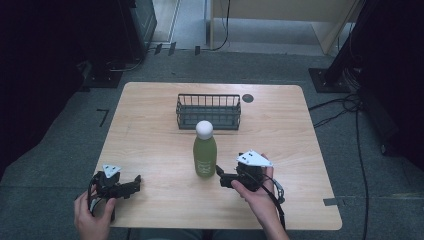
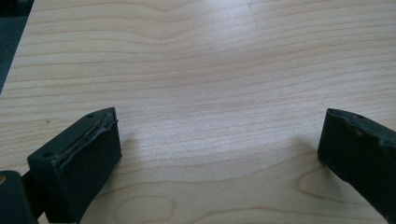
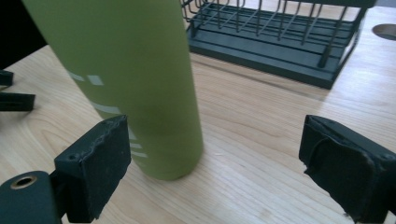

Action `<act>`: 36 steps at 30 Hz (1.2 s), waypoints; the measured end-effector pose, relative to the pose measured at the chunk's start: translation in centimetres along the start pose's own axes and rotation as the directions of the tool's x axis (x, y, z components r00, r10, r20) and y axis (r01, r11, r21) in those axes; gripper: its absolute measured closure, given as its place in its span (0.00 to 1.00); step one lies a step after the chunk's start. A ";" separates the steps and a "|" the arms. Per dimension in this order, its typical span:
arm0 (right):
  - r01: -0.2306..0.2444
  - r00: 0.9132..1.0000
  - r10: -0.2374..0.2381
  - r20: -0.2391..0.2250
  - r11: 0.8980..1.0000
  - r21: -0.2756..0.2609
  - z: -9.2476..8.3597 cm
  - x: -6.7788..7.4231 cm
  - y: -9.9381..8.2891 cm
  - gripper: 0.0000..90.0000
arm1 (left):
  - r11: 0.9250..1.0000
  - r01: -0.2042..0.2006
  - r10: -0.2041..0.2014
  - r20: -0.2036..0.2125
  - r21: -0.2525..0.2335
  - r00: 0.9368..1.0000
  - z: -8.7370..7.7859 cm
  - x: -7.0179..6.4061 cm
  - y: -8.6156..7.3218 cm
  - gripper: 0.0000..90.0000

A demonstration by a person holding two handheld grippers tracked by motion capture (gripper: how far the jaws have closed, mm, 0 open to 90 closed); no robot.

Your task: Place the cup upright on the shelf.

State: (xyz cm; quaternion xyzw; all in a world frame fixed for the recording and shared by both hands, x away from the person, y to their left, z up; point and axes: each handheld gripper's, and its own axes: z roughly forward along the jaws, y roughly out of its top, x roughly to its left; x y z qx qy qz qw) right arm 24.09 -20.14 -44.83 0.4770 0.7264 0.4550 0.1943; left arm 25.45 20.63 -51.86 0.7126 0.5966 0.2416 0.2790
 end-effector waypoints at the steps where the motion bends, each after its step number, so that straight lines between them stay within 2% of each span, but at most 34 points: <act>1: -0.002 1.000 0.002 -0.007 1.000 0.002 0.0 0.1 0.0 0.09 | 1.000 0.000 0.000 0.000 0.000 1.000 0.0 0.0 0.0 0.00; 7: -0.001 1.000 0.001 -0.025 1.000 0.014 0.5 0.9 0.1 0.08 | 1.000 0.000 0.000 0.000 -0.001 1.000 0.0 0.0 0.0 0.00; 12: -0.003 0.999 0.003 -0.046 1.000 0.001 1.1 1.6 0.4 0.08 | 1.000 0.000 0.000 0.000 -0.001 1.000 0.0 0.0 0.0 0.00; 18: 0.016 0.998 -0.017 -0.068 1.000 -0.007 1.9 2.9 0.8 0.08 | 1.000 0.000 0.000 0.000 -0.001 1.000 0.0 0.0 0.0 0.00; 28: 0.010 0.999 -0.012 -0.039 0.999 -0.044 3.0 3.8 1.2 0.13 | 1.000 0.000 0.000 0.000 0.000 1.000 0.0 0.0 0.0 0.00; 36: 0.007 1.000 -0.008 -0.018 0.999 -0.053 4.0 4.4 1.4 0.14 | 1.000 0.000 0.000 0.000 -0.001 1.000 0.0 0.0 0.0 0.00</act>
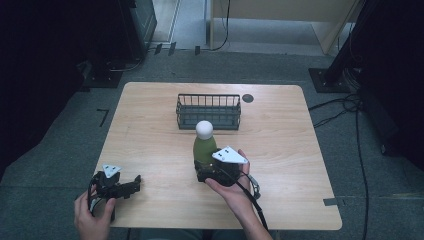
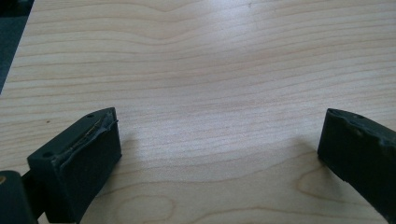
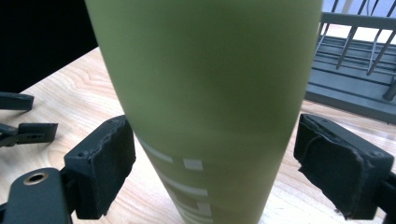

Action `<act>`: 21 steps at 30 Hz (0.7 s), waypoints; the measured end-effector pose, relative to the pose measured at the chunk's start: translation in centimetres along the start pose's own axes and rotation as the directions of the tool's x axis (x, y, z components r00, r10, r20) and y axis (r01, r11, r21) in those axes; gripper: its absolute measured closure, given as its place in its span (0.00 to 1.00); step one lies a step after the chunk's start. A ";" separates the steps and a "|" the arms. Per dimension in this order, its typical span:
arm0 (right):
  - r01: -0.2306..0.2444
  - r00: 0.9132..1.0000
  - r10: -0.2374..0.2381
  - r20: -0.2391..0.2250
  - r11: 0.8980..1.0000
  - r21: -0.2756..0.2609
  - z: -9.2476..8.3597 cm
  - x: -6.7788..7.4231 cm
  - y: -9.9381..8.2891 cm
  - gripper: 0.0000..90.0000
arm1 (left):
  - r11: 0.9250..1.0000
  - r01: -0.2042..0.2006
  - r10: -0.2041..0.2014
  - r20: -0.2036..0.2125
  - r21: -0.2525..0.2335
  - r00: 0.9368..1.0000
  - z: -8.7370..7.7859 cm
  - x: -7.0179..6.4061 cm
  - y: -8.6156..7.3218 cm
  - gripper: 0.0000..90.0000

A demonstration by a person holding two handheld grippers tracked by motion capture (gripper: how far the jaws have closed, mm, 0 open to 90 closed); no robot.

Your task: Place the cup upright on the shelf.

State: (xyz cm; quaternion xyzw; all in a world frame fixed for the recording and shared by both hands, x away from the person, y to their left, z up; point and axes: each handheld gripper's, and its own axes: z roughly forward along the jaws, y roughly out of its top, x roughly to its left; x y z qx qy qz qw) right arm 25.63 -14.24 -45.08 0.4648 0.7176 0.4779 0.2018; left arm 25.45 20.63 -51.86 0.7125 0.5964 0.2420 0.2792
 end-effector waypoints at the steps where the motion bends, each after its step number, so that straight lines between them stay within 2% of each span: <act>1: 0.000 1.000 0.000 0.000 1.000 0.000 0.0 0.0 0.0 0.14 | 1.000 0.000 0.000 0.000 0.000 1.000 0.0 0.0 0.0 0.00; 6: 0.000 1.000 0.000 0.006 1.000 -0.007 0.6 0.3 0.1 0.15 | 1.000 0.000 0.000 0.000 0.000 1.000 0.0 0.0 0.0 0.00; 12: -0.011 0.999 0.012 0.038 1.000 -0.028 1.4 0.5 0.2 0.17 | 1.000 0.000 0.000 0.000 0.000 1.000 0.0 0.0 0.0 0.00; 15: -0.016 0.999 0.017 0.034 0.999 -0.034 1.5 0.5 0.2 0.20 | 1.000 0.000 0.000 0.000 0.000 1.000 0.0 0.0 0.0 0.00; 16: 0.015 0.999 -0.013 0.045 0.999 -0.039 1.4 0.6 0.2 0.21 | 1.000 0.000 0.000 0.000 0.000 1.000 0.0 0.0 0.0 0.00; 18: 0.041 0.998 -0.038 0.057 0.998 -0.043 1.3 0.7 0.2 0.22 | 1.000 0.000 0.000 0.000 0.000 1.000 0.0 0.0 0.0 0.00; 21: 0.045 0.998 -0.042 0.056 0.998 -0.043 1.3 0.7 0.2 0.23 | 1.000 0.002 -0.002 0.000 0.000 1.000 0.0 0.0 0.0 0.00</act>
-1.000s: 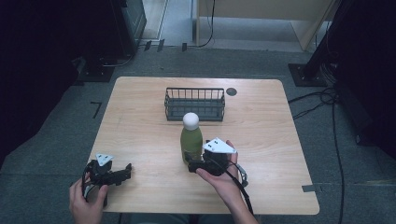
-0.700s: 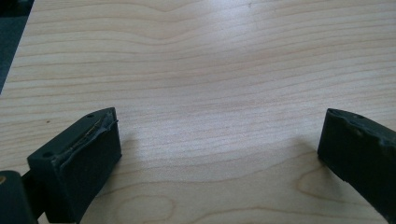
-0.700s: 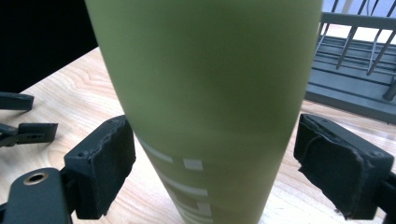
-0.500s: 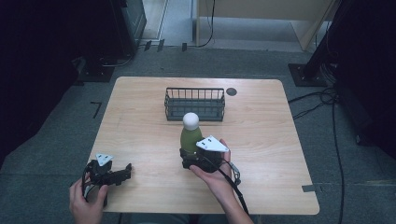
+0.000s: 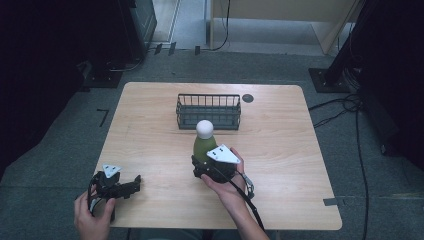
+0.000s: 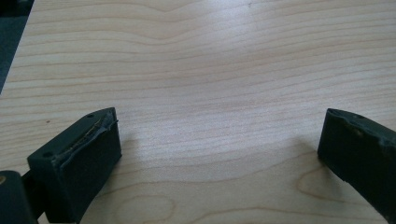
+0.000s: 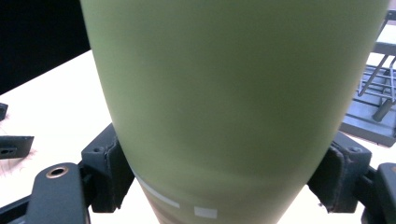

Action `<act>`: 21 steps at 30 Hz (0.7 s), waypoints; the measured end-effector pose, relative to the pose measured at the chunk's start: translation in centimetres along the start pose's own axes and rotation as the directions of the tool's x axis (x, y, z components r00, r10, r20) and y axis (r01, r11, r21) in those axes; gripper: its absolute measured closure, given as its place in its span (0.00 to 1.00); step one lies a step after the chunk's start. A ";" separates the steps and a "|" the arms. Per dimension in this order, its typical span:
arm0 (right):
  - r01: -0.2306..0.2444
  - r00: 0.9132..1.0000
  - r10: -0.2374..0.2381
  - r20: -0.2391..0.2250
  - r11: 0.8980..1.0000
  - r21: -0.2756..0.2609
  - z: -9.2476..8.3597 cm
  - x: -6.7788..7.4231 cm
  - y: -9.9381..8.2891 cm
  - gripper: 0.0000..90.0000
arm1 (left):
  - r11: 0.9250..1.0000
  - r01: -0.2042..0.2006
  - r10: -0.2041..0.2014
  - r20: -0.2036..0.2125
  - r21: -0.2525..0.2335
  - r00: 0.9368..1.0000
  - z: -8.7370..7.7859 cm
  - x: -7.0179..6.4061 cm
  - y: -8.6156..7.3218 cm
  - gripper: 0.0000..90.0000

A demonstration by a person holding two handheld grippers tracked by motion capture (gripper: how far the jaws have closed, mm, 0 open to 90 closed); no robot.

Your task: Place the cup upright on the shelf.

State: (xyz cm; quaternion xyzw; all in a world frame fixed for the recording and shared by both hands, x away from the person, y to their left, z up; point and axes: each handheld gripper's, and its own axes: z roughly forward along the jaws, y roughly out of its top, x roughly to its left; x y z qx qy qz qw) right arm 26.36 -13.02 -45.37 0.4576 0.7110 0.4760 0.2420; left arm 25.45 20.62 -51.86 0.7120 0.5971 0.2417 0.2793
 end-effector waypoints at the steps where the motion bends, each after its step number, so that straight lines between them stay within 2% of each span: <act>1: -0.004 1.000 0.004 -0.002 1.000 -0.001 0.0 -0.1 0.0 0.23 | 1.000 0.000 0.000 0.000 0.000 1.000 0.0 0.0 0.0 0.00; 4: -0.025 1.000 0.025 -0.010 1.000 -0.003 -0.1 -0.4 0.1 0.23 | 1.000 -0.001 0.001 0.000 0.000 1.000 0.0 0.0 0.0 0.00; 13: -0.038 0.999 0.038 -0.010 0.999 -0.020 -0.6 -1.3 0.9 0.23 | 1.000 0.000 0.000 0.000 -0.001 1.000 0.0 0.0 0.0 0.00; 21: -0.031 1.000 0.031 -0.004 0.999 -0.042 -1.1 -2.1 2.5 0.23 | 1.000 0.000 0.000 0.000 -0.002 1.000 0.0 0.0 0.0 0.00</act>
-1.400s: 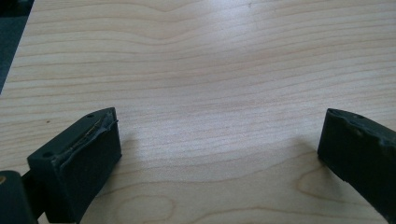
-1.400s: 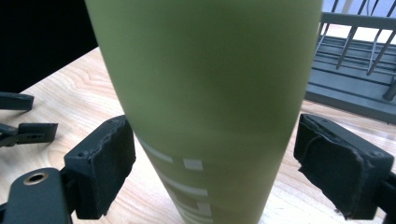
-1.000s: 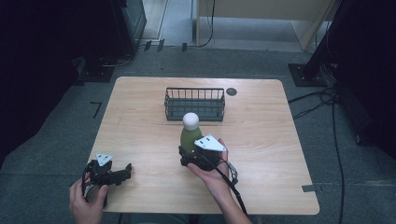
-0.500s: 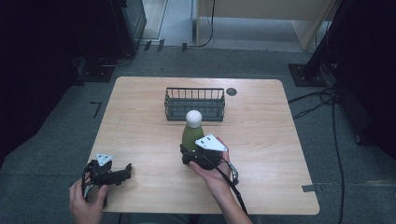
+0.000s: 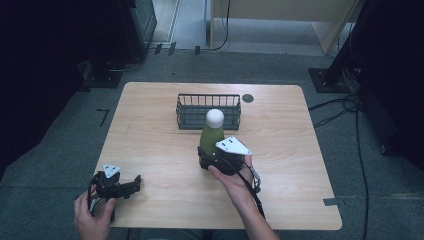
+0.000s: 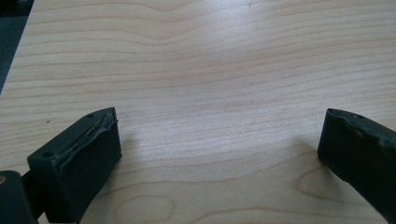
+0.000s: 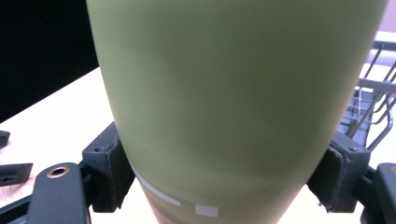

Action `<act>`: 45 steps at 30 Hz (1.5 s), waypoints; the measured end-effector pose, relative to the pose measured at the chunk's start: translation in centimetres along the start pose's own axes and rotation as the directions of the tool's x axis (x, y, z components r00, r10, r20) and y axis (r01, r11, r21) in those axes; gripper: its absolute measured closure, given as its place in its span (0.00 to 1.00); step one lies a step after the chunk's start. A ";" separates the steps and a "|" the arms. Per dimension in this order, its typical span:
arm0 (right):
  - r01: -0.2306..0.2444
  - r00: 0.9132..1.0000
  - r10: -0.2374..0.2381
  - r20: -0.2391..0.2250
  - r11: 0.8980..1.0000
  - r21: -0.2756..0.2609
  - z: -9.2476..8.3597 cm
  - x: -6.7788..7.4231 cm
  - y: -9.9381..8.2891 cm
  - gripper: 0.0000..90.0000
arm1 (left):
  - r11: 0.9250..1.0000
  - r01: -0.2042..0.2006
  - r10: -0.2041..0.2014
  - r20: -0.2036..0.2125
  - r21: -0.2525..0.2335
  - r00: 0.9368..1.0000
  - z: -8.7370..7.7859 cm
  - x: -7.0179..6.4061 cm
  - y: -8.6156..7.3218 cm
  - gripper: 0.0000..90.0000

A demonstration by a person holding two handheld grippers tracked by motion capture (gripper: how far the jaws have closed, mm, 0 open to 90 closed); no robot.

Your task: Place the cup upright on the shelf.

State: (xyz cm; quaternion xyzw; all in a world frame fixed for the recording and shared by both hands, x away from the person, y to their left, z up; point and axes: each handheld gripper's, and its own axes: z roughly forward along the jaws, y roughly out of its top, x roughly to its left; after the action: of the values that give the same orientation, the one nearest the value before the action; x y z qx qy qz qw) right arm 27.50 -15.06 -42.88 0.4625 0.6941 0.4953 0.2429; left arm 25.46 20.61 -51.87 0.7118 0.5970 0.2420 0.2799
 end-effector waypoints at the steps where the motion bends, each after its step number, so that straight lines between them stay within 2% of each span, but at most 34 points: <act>1: 0.000 1.000 0.000 0.000 1.000 0.000 0.0 0.0 0.0 0.23 | 1.000 0.000 0.000 0.000 0.000 1.000 0.0 0.0 0.0 0.00; 13: 0.018 1.000 -0.018 0.018 0.999 -0.029 -0.3 -1.2 3.0 0.23 | 1.000 0.002 -0.002 0.000 -0.001 1.000 0.0 0.0 0.0 0.00; 21: 0.014 1.000 -0.012 0.025 0.999 -0.047 -0.2 -2.2 4.9 0.23 | 1.000 0.003 -0.003 0.000 -0.001 1.000 0.0 0.0 0.0 0.00; 35: 0.020 0.999 -0.018 0.044 0.998 -0.056 0.2 -3.5 8.0 0.23 | 1.000 0.003 -0.003 0.000 0.000 1.000 0.0 0.0 0.0 0.00; 45: 0.015 0.998 -0.011 0.067 0.998 -0.063 1.5 -4.8 10.4 0.23 | 1.000 0.003 -0.003 0.000 0.000 1.000 0.0 0.0 0.0 0.00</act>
State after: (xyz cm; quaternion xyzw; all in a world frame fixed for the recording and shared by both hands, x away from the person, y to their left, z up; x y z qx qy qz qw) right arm 35.04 -17.70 -34.59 0.4662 0.6727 0.4998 0.2834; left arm 25.46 20.60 -51.87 0.7110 0.5979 0.2417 0.2804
